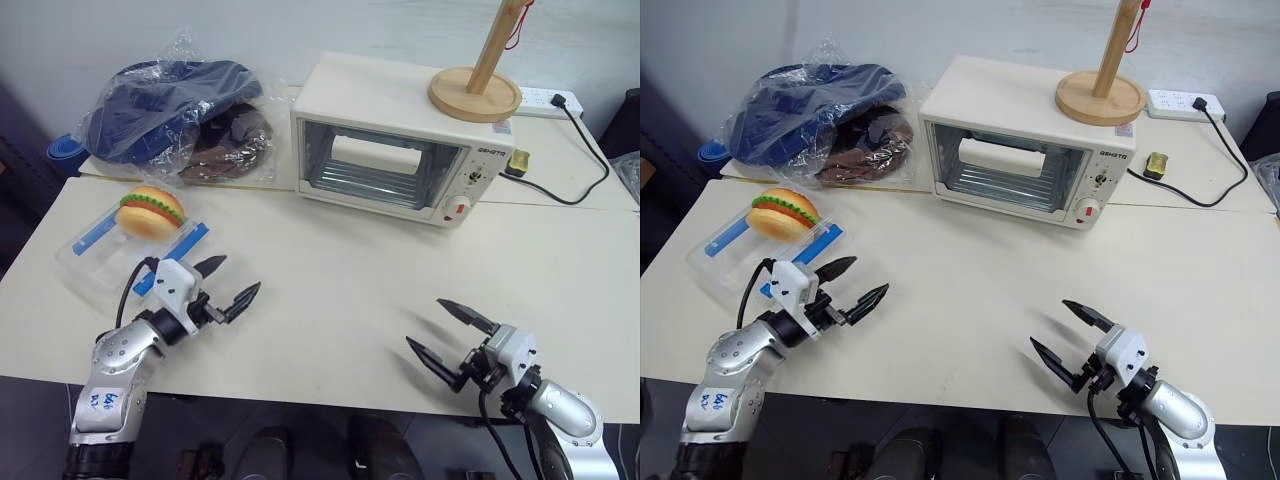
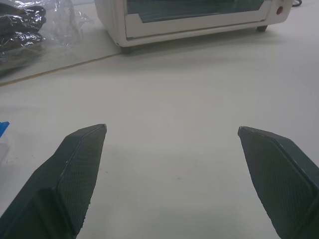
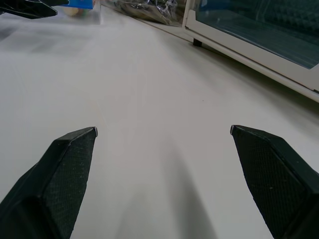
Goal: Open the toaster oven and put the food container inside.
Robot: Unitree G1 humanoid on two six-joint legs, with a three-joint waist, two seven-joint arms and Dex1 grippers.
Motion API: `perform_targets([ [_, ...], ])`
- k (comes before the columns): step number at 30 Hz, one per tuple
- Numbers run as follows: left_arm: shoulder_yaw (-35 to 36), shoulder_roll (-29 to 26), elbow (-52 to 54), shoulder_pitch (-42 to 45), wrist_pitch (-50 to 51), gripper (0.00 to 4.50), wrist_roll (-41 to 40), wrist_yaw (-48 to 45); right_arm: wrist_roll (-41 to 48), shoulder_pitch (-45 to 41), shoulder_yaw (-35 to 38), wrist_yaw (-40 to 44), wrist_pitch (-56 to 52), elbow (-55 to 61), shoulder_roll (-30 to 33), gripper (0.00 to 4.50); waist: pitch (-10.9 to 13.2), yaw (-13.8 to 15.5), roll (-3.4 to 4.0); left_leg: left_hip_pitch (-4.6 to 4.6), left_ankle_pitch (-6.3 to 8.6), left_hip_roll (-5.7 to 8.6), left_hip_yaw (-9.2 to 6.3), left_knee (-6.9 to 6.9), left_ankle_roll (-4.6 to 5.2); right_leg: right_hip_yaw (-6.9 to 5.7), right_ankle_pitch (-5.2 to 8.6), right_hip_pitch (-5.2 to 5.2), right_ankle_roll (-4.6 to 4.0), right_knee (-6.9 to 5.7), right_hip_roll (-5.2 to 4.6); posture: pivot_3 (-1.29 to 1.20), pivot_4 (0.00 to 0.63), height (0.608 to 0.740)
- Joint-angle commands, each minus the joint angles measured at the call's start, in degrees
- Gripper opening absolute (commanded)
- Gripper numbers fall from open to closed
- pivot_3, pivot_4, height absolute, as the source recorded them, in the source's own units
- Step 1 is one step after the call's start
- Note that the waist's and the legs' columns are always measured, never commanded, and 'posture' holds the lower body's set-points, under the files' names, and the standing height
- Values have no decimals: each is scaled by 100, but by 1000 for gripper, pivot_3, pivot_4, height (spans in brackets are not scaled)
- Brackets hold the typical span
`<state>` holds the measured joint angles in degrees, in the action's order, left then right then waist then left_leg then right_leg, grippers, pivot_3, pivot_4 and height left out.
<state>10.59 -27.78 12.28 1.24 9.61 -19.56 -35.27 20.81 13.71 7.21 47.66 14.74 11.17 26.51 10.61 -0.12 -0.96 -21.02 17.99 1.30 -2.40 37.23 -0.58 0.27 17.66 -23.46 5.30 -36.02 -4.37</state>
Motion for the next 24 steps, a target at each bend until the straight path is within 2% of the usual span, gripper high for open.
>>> perform_targets([
  [1, 146, -103, 286, -76, -60, 4500, -87, -56, 352, -344, 27, -99, -424, 339, 70, 4470, 0, -4, 0, 0, 0, 0, 0, 0, 0, 0, 0, 0, 0, 0, 0, 0, 150, 740],
  [2, 211, -101, 383, -105, -4, 4500, -206, -69, 445, -433, 22, -116, -590, 402, 86, 4470, 0, -13, 0, 0, 0, 0, 0, 1, 0, 0, 0, 0, 0, 0, 0, 0, 150, 740],
  [5, 954, -449, 895, -365, 829, 4500, -1623, -562, 833, -1810, 51, -591, -1715, 340, 142, 4470, 1, -111, -1, -4, -1, -7, 2, 2, -6, 3, -1, -6, -2, -3, 1, 0, 150, 740],
  [7, 1132, -625, 1010, -396, 1043, 4500, -1961, -716, 861, -2455, 19, -764, -2258, 176, 176, 4470, 3, -134, 11, -10, -7, -12, 1, 8, -19, 3, -6, -15, -11, -10, -1, 0, 150, 740],
  [11, 1091, -773, 1088, -288, 1135, 4500, -2034, -790, 777, -3301, 17, -968, -2571, -254, 59, 4470, -4, 0, 18, -11, -9, -11, -21, -5, -23, -18, 0, -13, -22, -2, 1, 0, 150, 740],
  [15, 942, -643, 1333, -104, 1180, 4500, -2106, -658, 570, -4087, -135, -1052, -2604, -836, -169, 4470, -4, 3, 18, -28, -7, -1, -11, 9, -18, -13, -3, -14, -17, 6, -3, 0, 150, 740],
  [19, 797, -557, 1510, -99, 1252, 4500, -2112, -593, 335, -4569, -198, -1128, -2409, -1255, -386, 4470, -4, -22, 18, -25, -6, -2, 0, 13, -15, -5, -6, -15, -11, 4, -1, 0, 150, 740],
  [24, 749, -447, 1611, -95, 1326, 4500, -2174, -527, 294, -4763, -291, -797, -2092, -1296, -541, 4470, -4, -31, 18, -25, -9, -9, 4, 8, -20, -3, -6, -23, -11, -2, 8, 0, 150, 740],
])
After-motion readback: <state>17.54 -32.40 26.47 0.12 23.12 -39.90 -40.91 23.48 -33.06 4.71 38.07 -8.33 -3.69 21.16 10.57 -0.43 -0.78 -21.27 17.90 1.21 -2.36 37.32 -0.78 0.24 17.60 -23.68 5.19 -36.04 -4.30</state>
